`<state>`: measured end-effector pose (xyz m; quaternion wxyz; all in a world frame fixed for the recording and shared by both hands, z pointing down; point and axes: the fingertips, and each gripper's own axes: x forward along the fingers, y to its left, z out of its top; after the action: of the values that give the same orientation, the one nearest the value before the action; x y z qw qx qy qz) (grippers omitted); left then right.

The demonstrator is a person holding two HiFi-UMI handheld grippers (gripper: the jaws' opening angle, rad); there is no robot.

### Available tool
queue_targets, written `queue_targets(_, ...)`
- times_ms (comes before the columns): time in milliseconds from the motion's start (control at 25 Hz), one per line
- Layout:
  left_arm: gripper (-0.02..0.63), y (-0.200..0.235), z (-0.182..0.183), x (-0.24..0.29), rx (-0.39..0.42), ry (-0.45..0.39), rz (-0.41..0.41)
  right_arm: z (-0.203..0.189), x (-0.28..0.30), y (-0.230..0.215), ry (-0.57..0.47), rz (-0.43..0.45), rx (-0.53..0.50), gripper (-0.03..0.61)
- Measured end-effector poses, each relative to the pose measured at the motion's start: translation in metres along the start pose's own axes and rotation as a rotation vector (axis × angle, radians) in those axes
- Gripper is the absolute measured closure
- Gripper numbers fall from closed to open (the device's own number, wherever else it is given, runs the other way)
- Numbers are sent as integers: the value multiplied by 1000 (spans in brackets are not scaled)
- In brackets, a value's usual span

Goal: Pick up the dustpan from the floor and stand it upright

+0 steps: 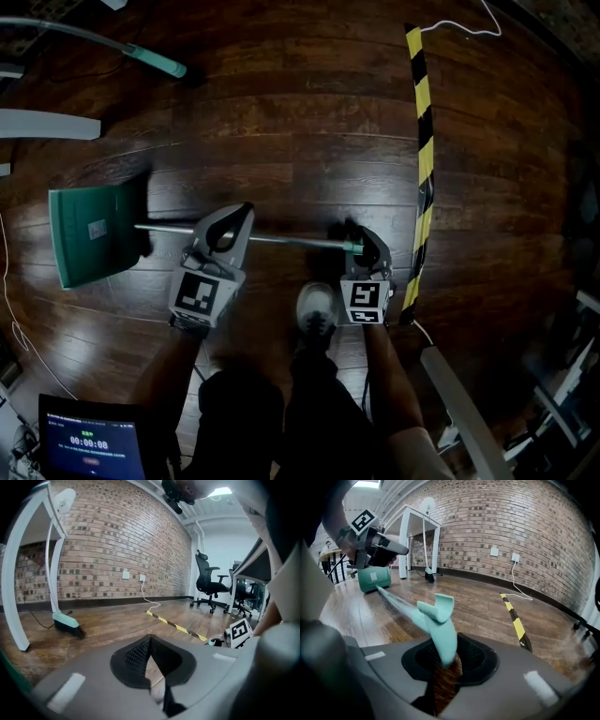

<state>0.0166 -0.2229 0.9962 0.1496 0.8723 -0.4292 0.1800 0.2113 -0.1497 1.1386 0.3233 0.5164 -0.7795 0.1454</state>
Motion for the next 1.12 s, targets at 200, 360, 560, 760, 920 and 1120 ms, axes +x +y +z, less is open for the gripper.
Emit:
queue_targets(200,612,14,35,-13,22,-74,41,28,-23,-14,-21,-31,3,489)
queue_targets(360,612,12,78,-43,-20,-71,62,72,-62,-30,-34,-83,6,491)
queue_targets(560,612,-4,140,-79,-53,-82,54,145,-124,-65,-54,-160,-47,489)
queue_targets(760,612,-10,225,-111,-56,-128,56,224,-190,-96,-86,-199,-100,474)
queue_targets(920,612,-12,266,-126,-55,-168,61,259,-220,-108,-84,-238,-148,462)
queue_targets(1120,612,-22,335,-168,-62,-170,71,319,-282,-109,-48,-271,-251,451)
